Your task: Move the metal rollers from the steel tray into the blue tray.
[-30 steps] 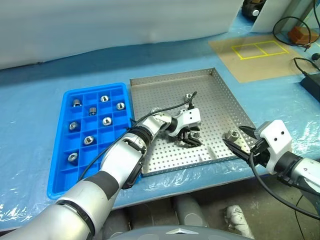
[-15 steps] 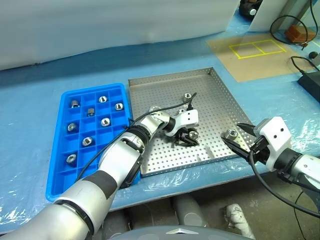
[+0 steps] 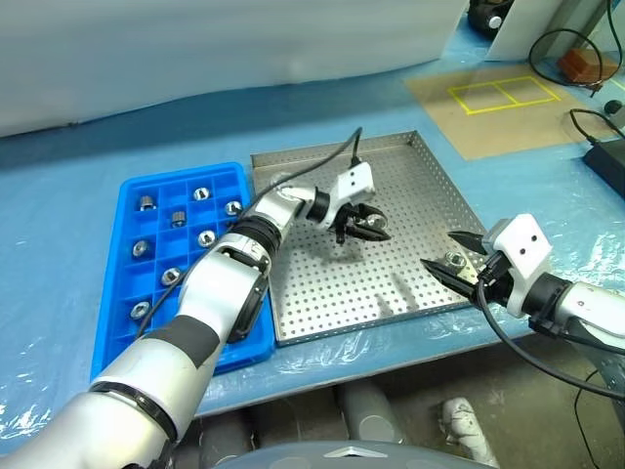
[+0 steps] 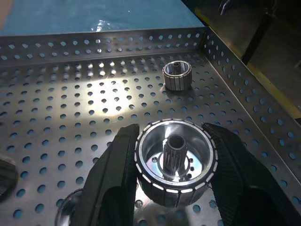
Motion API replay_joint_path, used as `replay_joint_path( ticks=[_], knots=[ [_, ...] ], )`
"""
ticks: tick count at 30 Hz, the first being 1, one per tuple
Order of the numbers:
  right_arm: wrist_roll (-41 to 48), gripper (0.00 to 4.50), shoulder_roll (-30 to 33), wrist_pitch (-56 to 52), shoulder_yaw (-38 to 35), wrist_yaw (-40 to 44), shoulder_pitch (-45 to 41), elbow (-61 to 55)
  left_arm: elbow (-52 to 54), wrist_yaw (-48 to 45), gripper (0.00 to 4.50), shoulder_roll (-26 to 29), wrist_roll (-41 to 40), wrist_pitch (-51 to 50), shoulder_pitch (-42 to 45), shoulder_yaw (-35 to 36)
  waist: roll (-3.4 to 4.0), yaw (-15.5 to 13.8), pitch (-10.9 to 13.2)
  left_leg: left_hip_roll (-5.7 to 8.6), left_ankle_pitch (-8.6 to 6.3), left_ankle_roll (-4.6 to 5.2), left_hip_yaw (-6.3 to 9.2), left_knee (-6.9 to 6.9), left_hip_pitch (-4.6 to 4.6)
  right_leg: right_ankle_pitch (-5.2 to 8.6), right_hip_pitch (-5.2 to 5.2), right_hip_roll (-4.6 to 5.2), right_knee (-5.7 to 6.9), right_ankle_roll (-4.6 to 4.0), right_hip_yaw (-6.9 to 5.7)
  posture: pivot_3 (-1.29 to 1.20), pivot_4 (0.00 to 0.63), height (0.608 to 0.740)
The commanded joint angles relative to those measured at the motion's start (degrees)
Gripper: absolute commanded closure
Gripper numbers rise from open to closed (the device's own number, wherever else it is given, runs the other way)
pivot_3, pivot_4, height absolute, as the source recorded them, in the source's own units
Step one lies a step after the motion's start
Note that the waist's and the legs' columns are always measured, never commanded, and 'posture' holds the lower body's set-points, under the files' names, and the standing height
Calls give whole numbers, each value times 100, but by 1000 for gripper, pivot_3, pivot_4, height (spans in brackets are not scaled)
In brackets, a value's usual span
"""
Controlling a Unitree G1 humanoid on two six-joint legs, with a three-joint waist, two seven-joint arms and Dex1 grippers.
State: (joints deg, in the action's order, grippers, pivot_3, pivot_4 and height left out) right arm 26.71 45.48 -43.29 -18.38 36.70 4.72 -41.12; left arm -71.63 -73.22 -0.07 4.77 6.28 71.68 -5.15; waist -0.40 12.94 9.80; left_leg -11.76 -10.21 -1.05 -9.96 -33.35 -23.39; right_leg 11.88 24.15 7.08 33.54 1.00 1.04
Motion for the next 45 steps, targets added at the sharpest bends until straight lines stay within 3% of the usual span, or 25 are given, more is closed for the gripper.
replay_joint_path(
  ticks=[1,7,13,17,21,26,33,36,45],
  knots=[
    [-91,1141,49,302,323,108,-366,219,326,-203,2720,410,-206,-43,204,161,0,-16,0,-1,0,0,0,0,0,0,1,-1,1,0,-1,-492,150,740],
    [-293,1141,-1,787,1143,524,-1417,1104,700,-649,2720,1585,-346,-258,225,263,-1,-227,4,-5,2,0,0,1,2,-1,6,-1,17,0,-3,-351,150,740],
    [-513,1141,-284,1311,1944,1038,-2369,1994,1454,-1027,2720,2667,-754,-1353,-114,541,3,-831,7,-14,5,-4,-4,11,8,-2,11,-4,29,-3,-2,-173,150,740],
    [-678,1141,-542,1659,2345,1367,-2938,2582,2881,-1285,2720,3326,-1063,-2362,-974,557,5,-1241,7,-15,6,-6,-16,25,17,0,15,-2,48,-8,-1,-95,150,740],
    [-796,1141,-794,1948,2651,1677,-3369,3042,4300,-1122,2720,3748,-1446,-3306,-1776,671,-4,-1606,12,-15,9,-11,-13,21,14,47,31,4,119,-88,-8,-31,150,740],
    [-927,1141,-1123,2209,2949,1968,-3756,3459,5690,-848,2720,4056,-1976,-4249,-2672,800,-5,-1826,13,-22,29,-46,-1,17,15,48,30,4,136,-88,-39,15,150,740],
    [-1031,1141,-1262,2350,2991,2120,-3844,3657,7325,-629,2720,4314,-2574,-4990,-3716,715,-5,-1839,13,-63,62,-118,19,23,14,48,29,-10,150,-87,-74,15,150,740],
    [-1036,1141,-1279,2319,2971,2105,-3764,3602,7903,-524,2720,4438,-2709,-5084,-4361,590,-3,-1827,12,-109,73,-149,25,29,19,47,29,-69,150,-87,-78,6,150,740],
    [-1067,1141,-1326,2230,2945,2037,-3653,3455,7594,147,2720,4076,-2591,-4903,-4653,91,-2,-1835,11,-181,126,-245,62,69,34,48,45,-152,180,-86,-93,-13,150,740]
  ],
)
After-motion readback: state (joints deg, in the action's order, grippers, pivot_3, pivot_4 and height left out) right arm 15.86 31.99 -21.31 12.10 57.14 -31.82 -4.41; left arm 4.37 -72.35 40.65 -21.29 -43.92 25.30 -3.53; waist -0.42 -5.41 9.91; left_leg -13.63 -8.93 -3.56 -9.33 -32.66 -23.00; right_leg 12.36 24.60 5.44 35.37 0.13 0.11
